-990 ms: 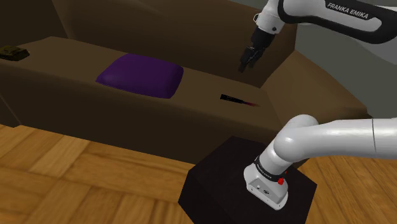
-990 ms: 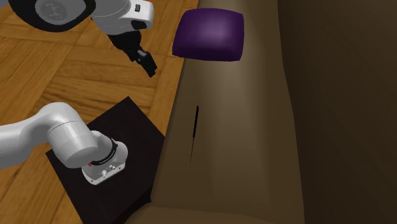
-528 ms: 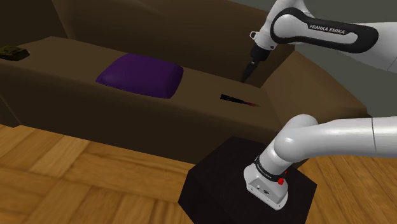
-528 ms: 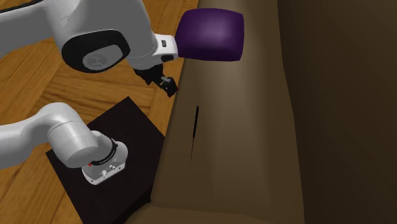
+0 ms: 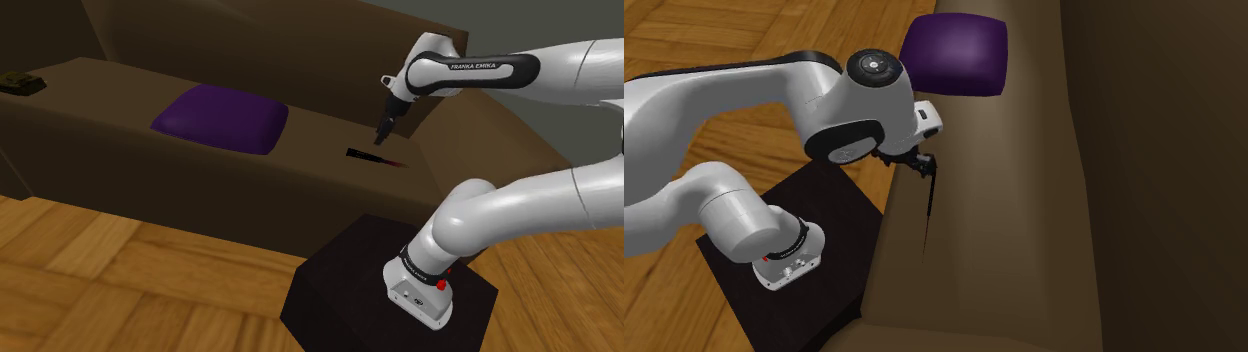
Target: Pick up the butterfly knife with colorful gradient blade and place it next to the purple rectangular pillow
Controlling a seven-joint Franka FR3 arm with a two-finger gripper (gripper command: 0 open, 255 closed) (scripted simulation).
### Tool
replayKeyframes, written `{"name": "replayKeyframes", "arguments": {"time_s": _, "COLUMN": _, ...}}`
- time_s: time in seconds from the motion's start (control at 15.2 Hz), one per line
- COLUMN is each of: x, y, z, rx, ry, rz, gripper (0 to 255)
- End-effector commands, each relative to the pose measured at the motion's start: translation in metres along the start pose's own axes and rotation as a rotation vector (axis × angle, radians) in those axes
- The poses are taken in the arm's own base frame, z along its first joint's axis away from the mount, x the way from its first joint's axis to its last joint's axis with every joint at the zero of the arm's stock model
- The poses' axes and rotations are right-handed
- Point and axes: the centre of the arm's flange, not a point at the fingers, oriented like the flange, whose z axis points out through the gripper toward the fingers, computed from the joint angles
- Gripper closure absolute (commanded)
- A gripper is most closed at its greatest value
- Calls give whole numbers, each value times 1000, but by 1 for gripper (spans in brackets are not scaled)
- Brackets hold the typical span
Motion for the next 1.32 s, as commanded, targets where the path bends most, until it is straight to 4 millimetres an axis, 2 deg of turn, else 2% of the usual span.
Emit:
{"name": "replayKeyframes", "arguments": {"time_s": 0.0, "x": 0, "y": 15, "z": 20, "rx": 5, "ry": 2, "rz": -60, "gripper": 0}}
{"name": "replayKeyframes", "arguments": {"time_s": 0.4, "x": 2, "y": 67, "z": 80, "rx": 23, "ry": 6, "rz": -221, "gripper": 0}}
{"name": "replayKeyframes", "arguments": {"time_s": 0.86, "x": 2, "y": 66, "z": 117, "rx": 23, "ry": 6, "rz": -221, "gripper": 0}}
{"name": "replayKeyframes", "arguments": {"time_s": 1.25, "x": 2, "y": 66, "z": 120, "rx": 23, "ry": 6, "rz": -221, "gripper": 0}}
